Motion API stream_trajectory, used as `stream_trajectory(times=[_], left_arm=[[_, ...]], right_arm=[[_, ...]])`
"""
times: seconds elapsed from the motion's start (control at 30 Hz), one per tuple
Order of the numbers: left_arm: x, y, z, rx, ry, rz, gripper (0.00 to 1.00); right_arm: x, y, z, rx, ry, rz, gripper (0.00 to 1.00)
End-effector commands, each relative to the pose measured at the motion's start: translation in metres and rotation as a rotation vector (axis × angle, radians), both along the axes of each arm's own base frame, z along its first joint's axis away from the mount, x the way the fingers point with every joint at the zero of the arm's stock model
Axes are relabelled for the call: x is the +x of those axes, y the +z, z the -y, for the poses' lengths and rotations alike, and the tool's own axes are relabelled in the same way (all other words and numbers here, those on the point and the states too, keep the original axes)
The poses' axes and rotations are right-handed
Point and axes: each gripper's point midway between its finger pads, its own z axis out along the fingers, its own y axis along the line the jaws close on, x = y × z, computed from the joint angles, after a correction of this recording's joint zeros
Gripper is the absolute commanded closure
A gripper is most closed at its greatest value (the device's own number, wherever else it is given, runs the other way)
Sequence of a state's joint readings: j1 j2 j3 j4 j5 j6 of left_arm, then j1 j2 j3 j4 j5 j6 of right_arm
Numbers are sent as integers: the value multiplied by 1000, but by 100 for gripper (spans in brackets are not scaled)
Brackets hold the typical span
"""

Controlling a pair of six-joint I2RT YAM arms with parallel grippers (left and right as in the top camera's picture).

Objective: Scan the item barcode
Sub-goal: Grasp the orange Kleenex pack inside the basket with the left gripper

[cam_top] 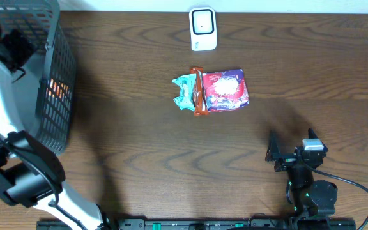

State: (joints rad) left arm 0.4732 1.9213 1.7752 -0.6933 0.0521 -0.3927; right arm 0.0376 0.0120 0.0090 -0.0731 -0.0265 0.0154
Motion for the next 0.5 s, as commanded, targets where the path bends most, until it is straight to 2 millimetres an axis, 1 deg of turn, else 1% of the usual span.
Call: stream_trajectory(times=[0.0, 0.2, 0.3, 0.47], left_arm=[[-1, -18, -6, 67, 63, -81, 2], [-5, -46, -9, 23, 160, -131, 2], [-3, -59, -7, 7, 155, -154, 2], [-8, -86, -2, -25, 146, -224, 2]], right_arm=[[0, -1, 1, 13, -6, -1, 1], [0, -1, 1, 13, -6, -1, 1], [0, -1, 1, 13, -6, -1, 1], [0, -1, 1, 13, -6, -1, 1]])
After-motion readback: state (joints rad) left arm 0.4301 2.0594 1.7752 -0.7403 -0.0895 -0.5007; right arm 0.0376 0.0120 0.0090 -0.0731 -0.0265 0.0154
